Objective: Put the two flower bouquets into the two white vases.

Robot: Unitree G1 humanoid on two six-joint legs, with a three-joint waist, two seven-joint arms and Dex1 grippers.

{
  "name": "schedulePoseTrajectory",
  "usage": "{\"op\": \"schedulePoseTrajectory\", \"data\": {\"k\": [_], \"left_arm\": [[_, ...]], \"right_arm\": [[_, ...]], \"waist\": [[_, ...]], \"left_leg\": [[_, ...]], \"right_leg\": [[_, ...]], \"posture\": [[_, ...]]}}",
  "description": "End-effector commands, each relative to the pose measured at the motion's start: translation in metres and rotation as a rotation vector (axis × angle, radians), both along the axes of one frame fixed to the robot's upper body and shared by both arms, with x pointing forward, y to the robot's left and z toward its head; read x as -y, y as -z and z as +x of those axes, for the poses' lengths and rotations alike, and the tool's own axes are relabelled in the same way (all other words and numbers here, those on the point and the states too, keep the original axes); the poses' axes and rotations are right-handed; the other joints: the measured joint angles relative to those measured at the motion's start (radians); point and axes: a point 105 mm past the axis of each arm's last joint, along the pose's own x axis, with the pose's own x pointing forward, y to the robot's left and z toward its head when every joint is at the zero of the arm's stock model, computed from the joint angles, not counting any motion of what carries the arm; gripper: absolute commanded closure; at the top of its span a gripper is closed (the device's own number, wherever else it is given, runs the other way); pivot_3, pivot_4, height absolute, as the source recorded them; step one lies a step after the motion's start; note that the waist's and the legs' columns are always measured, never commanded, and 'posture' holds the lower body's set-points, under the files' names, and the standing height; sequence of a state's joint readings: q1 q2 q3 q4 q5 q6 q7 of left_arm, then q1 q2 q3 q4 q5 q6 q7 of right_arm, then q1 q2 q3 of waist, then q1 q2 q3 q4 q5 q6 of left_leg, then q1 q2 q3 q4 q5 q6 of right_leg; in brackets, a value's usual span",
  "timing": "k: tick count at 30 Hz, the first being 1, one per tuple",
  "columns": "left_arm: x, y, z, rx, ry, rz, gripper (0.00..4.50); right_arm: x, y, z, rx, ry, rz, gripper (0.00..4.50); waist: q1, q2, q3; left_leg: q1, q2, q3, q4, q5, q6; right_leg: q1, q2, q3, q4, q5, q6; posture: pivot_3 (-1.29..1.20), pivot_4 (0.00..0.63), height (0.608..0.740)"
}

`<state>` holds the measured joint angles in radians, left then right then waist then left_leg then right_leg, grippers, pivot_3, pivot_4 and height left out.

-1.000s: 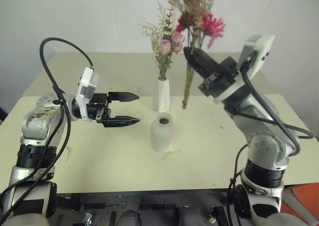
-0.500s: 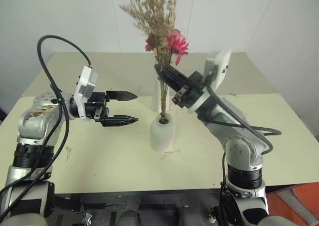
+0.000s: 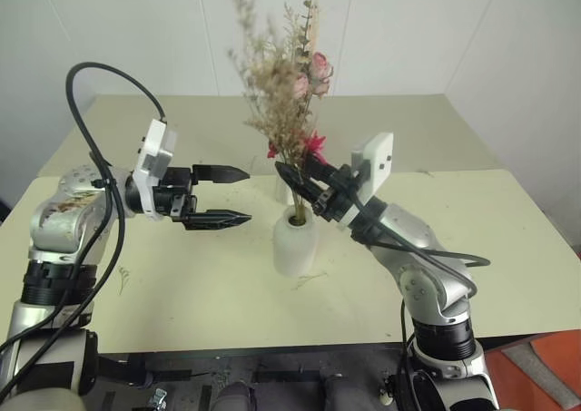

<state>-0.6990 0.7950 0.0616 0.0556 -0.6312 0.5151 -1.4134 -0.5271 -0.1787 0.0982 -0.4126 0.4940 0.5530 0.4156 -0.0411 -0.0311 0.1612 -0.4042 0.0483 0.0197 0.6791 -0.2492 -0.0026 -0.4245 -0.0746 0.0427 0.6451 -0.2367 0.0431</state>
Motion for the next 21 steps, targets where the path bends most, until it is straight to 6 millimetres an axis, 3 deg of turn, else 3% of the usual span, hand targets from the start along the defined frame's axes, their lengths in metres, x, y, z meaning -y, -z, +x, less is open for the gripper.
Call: {"op": "schedulePoseTrajectory", "data": {"k": [1,3,4,15,21], "left_arm": [[-0.012,-0.013,-0.011,0.030,-0.006,0.005,0.00],[-0.017,-0.013,-0.013,0.026,-0.018,0.013,0.00],[-0.019,-0.013,-0.014,0.024,-0.025,0.017,0.00],[-0.024,-0.011,-0.023,0.010,-0.051,0.016,0.00],[-0.027,-0.005,-0.029,-0.009,-0.071,0.017,0.00]], "right_arm": [[0.007,-0.012,-0.014,0.095,0.000,-0.007,0.88],[0.013,-0.007,-0.017,0.097,0.002,-0.037,0.16],[0.016,-0.005,-0.019,0.094,0.004,-0.050,0.01],[0.088,0.014,-0.037,0.050,0.056,-0.287,0.01],[0.113,0.026,-0.050,-0.028,0.046,-0.378,0.01]], "waist": [[-0.002,0.000,0.000],[-0.001,0.000,0.000],[-0.001,0.000,0.000],[0.025,0.000,0.000],[0.025,-0.001,0.000]], "left_leg": [[0.000,0.000,0.000,0.000,0.000,0.000],[0.000,0.000,0.000,0.000,0.000,0.000],[0.000,0.000,0.000,0.000,0.000,0.000],[0.000,0.000,0.001,0.000,0.000,0.000],[0.001,0.000,0.001,0.000,0.000,0.000]], "right_leg": [[0.000,0.000,0.000,0.000,0.000,0.000],[0.000,0.000,0.000,0.000,0.000,0.000],[0.000,0.000,0.000,-0.001,0.000,0.000],[0.001,0.000,0.000,-0.001,0.000,0.000],[0.001,0.000,0.000,-0.002,0.000,0.000]], "posture": [[0.00,0.150,0.740],[0.00,0.150,0.740],[0.00,0.150,0.740],[0.00,0.150,0.740],[0.00,0.150,0.740]]}}
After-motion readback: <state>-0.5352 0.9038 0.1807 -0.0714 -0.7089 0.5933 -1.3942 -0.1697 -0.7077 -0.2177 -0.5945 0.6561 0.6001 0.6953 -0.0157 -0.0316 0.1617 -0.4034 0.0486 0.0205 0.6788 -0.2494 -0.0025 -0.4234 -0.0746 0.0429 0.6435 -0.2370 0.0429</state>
